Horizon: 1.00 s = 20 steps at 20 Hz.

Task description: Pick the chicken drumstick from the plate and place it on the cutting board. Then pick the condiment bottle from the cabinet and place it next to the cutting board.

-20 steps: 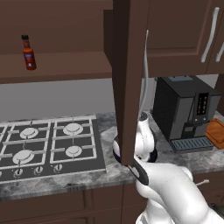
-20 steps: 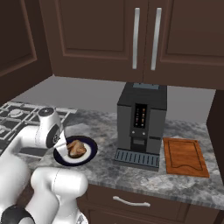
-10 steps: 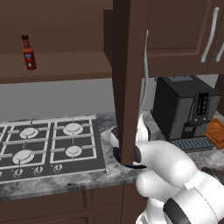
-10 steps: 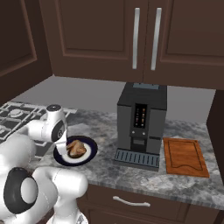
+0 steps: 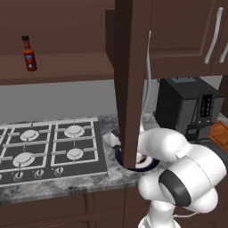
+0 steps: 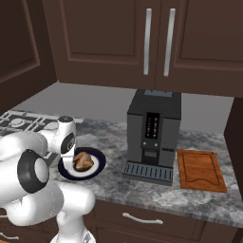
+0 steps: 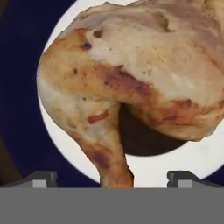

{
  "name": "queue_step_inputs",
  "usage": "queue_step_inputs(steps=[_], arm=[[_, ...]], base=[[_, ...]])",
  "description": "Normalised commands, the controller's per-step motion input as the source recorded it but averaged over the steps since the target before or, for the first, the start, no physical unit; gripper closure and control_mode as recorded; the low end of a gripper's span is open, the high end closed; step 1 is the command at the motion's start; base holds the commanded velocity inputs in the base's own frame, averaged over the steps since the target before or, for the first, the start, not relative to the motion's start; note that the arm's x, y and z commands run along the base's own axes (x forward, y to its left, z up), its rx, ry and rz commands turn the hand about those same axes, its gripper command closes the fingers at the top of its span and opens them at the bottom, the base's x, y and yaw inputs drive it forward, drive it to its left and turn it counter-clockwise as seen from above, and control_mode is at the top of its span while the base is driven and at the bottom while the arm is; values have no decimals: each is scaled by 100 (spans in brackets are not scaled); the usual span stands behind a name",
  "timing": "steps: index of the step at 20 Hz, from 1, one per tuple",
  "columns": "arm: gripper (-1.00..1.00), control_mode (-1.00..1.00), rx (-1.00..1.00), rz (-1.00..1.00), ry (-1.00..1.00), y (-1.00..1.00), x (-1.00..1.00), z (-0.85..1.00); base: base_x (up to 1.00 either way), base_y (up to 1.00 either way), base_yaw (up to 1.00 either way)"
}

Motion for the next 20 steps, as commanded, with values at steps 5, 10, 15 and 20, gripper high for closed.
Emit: queue_step_inputs(steps=[5, 10, 15, 20], arm=[[-100, -100, 0, -4, 0, 4, 4, -54], [100, -100, 0, -2, -2, 18, 3, -29], [100, -100, 0, 0, 0, 0, -3, 0], [100, -100, 0, 0, 0, -12, -28, 11]], base=[[0, 0, 0], [0, 0, 0], [0, 0, 0], [0, 0, 0]])
